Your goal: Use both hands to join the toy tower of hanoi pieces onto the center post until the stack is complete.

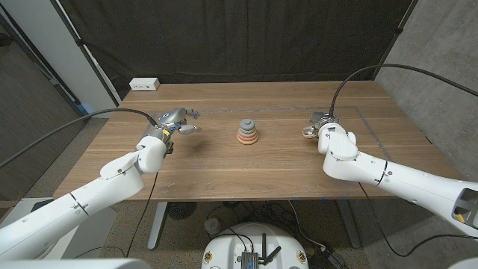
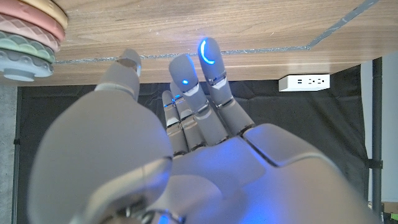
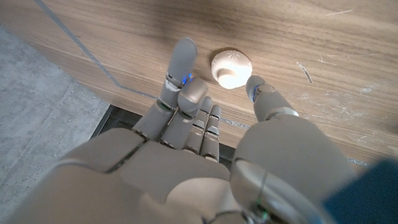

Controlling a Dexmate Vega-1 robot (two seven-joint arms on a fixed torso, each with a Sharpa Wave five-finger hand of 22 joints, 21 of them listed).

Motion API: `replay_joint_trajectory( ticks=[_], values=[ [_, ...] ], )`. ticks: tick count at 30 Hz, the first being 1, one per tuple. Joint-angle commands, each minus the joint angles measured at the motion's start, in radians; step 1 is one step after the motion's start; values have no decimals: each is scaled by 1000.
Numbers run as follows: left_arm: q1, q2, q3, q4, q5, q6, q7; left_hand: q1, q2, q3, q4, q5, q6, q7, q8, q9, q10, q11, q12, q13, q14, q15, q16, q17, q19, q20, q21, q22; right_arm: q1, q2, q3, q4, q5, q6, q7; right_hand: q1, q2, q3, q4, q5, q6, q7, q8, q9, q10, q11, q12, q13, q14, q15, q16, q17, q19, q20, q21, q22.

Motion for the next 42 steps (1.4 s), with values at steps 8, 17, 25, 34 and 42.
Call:
replay_joint_trajectory(
  ticks=[8,17,25,34,42],
  values=[
    [2,0,-1,9,-13,-16,3,2,13,14,1,12,18,-3,3,3,18,-4,2,7,0,-2,-8,6,-1,-110,5,0,75,27,-69,71,55,-17,5,-5,-2,-4,-2,-7,-4,5,0,-3,-2,4,5,-1,-4,-42,-5,2,-6,-64,-5,1],
    [-7,-2,6,13,-9,-17,-2,1,14,16,1,12,24,-3,5,3,25,-7,3,7,2,-2,-6,9,1,-110,5,0,95,32,-97,91,73,-29,-4,-6,-2,-4,-3,-8,-3,10,2,-4,-6,8,4,-3,-10,-42,-11,-2,-9,-64,-7,0],
    [-14,-5,11,16,-8,-17,-6,0,16,18,1,13,27,-3,4,3,27,-3,3,7,4,-2,-5,12,0,-110,4,0,110,41,-119,113,91,-37,-12,-4,-2,-6,-4,-11,-12,10,0,-7,-11,9,5,-6,-22,-43,-22,-8,-10,-64,-8,1],
    [-15,-6,10,17,-8,-14,-5,-4,19,23,1,16,29,-4,2,4,34,-3,3,11,9,-2,-1,22,0,-110,3,0,131,50,-155,131,92,-45,-25,-2,-3,-7,-6,-13,-17,10,0,-8,-13,9,6,-8,-21,-43,-23,-6,-11,-64,-9,0],
    [-13,-7,9,18,-11,-13,-3,-7,21,28,0,19,35,-2,1,5,39,-4,2,13,2,-2,-9,21,0,-111,3,-1,149,56,-181,140,100,-51,-24,-1,-4,-7,-6,-14,-16,9,1,-9,-12,7,7,-9,-23,-43,-25,-6,-11,-64,-9,1]
  ],
)
